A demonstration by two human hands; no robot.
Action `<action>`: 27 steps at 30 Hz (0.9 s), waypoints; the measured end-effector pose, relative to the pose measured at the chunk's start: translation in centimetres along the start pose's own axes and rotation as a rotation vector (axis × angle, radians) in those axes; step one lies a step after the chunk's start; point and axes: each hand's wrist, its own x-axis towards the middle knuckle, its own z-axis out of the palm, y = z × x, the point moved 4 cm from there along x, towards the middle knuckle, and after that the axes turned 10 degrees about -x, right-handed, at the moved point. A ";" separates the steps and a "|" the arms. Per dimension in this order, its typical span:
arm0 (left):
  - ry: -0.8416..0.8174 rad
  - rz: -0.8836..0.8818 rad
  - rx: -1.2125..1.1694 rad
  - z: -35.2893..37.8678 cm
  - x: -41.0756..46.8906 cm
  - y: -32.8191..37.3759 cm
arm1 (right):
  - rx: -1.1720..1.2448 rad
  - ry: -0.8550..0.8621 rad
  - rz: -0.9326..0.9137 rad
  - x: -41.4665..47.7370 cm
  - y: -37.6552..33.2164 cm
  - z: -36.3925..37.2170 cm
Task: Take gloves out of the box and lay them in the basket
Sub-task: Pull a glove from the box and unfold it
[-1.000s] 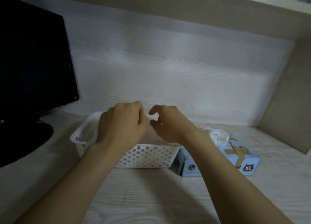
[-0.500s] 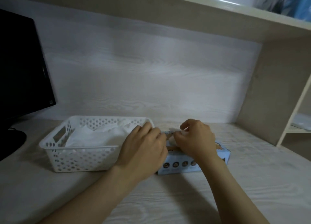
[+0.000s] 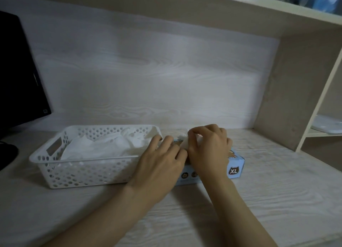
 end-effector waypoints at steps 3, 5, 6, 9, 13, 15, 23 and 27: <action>-0.004 -0.009 -0.058 0.2 0.0 0.2 | 0.123 0.063 -0.009 0.1 0.1 -0.4; 0.010 -0.031 -0.121 0.4 -0.1 0.2 | 0.227 0.068 -0.010 0.4 0.2 -0.7; 0.010 -0.043 -0.149 0.4 -0.2 0.3 | 0.272 0.083 -0.022 0.4 0.2 -0.9; -0.016 -0.067 -0.159 0.5 -0.1 0.8 | 0.368 0.190 -0.051 0.3 0.0 -1.8; 0.005 -0.055 -0.129 0.5 -0.2 0.8 | 0.441 0.330 0.028 0.5 0.4 -2.6; 0.013 -0.055 -0.122 0.3 -0.1 0.8 | 0.482 0.332 0.081 0.7 0.7 -2.8; 0.275 -0.130 -0.281 -1.4 -0.1 0.4 | 0.589 0.180 0.138 0.9 0.6 -2.8; 0.364 -0.207 -0.215 -2.1 0.1 -0.7 | 0.695 -0.021 0.087 0.8 0.1 -2.1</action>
